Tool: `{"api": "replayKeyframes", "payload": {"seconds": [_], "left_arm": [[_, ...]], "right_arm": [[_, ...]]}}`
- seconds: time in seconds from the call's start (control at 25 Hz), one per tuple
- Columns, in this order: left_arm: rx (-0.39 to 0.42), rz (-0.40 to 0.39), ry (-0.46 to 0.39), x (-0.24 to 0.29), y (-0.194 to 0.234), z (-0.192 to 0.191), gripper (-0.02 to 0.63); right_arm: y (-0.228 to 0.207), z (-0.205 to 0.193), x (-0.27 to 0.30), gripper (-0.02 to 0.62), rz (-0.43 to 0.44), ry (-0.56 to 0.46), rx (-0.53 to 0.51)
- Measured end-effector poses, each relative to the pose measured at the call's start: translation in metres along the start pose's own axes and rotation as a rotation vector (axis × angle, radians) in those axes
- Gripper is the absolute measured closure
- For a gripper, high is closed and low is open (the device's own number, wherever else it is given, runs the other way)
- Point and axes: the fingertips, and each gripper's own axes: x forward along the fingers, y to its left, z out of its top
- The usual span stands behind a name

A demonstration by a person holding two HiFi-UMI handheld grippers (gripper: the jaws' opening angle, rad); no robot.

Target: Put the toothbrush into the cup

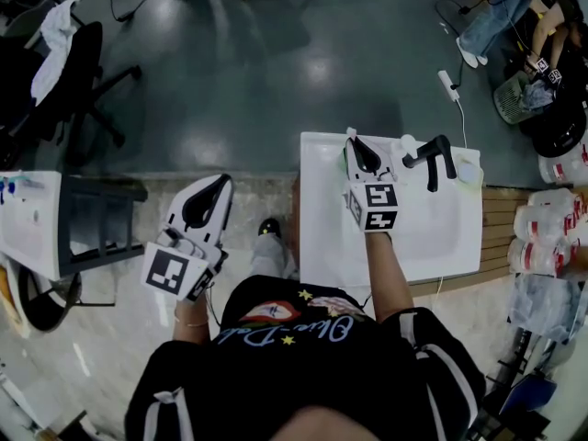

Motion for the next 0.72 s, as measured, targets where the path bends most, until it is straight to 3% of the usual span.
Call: {"api": "replayKeyframes", "payload": {"seconds": [0.32, 0.72], "left_arm": [[0.034, -0.004, -0.007, -0.002, 0.0, 0.005, 0.604], [0.004, 0.014, -0.011, -0.012, -0.007, 0.003, 0.604]], "right_arm": [[0.003, -0.003, -0.001, 0.576, 0.014, 0.019, 0.022], [0.009, 0.004, -0.014, 0.54, 0.05, 0.009, 0.041]]}}
